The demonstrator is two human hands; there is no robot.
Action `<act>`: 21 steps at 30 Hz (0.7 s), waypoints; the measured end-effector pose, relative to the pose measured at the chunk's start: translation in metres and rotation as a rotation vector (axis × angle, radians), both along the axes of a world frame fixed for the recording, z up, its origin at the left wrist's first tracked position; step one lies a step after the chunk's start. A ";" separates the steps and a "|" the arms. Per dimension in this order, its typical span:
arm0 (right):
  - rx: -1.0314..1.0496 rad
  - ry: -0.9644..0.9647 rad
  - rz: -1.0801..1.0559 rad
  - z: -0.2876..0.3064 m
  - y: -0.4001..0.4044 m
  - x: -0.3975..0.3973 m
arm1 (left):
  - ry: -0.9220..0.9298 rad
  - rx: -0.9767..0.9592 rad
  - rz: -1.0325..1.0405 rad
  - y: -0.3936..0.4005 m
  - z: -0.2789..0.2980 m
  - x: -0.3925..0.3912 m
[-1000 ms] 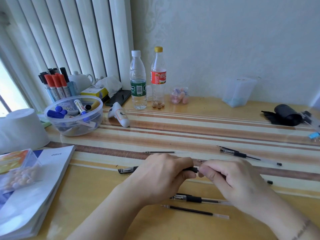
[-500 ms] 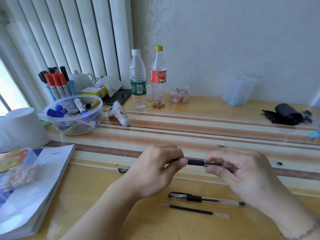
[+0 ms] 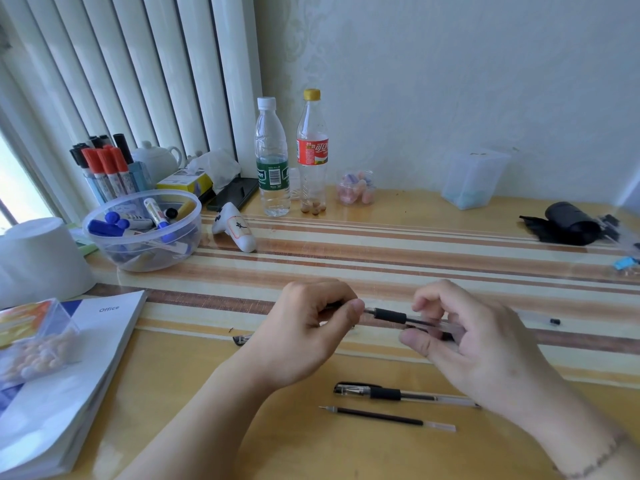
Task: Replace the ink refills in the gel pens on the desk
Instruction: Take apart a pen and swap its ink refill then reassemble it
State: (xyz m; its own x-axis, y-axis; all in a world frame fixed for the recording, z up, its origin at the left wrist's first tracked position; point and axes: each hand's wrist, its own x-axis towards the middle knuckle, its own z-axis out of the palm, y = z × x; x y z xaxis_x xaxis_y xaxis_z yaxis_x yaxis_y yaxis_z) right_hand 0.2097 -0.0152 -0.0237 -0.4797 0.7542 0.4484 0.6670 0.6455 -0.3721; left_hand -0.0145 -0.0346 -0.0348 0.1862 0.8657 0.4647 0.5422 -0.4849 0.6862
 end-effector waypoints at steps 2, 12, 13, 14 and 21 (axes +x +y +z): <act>-0.001 -0.003 0.008 0.001 0.000 -0.001 | -0.005 -0.005 0.014 -0.001 0.001 0.001; -0.109 0.034 -0.355 0.004 0.033 0.037 | -0.214 -0.029 0.296 0.009 0.012 -0.033; -0.129 0.163 -0.334 0.006 0.033 0.036 | -0.220 -0.030 0.280 0.009 0.012 -0.031; -0.174 0.276 -0.271 0.008 0.032 0.034 | -0.220 -0.037 0.248 0.008 0.011 -0.028; -0.391 0.297 -0.069 -0.003 0.020 0.011 | -0.148 -0.110 0.099 0.008 0.003 -0.010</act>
State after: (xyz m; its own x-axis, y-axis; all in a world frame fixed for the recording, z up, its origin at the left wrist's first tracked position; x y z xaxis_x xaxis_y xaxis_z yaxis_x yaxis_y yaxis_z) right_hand 0.2207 0.0052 -0.0271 -0.3168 0.9189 0.2350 0.5315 0.3772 -0.7585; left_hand -0.0250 -0.0268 -0.0322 0.0341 0.9233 0.3825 0.4729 -0.3521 0.8077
